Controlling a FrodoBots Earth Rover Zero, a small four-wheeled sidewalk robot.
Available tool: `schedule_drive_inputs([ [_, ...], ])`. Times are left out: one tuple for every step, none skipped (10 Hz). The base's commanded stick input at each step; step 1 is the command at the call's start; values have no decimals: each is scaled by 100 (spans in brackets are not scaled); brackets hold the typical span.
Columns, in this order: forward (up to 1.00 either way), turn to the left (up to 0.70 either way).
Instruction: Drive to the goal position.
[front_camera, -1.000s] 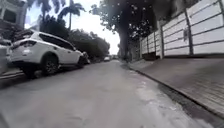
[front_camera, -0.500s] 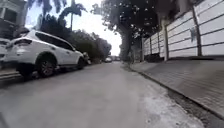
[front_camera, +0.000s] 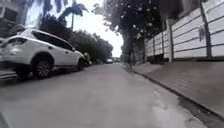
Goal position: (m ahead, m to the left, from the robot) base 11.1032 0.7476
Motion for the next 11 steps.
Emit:
schedule_drive_inputs([
  [70, 0],
  [70, 0],
  [70, 0],
  [70, 0],
  [70, 0],
  [70, 0],
  [70, 0],
  [70, 0],
  [70, 0],
  [70, 0],
  [70, 0],
])
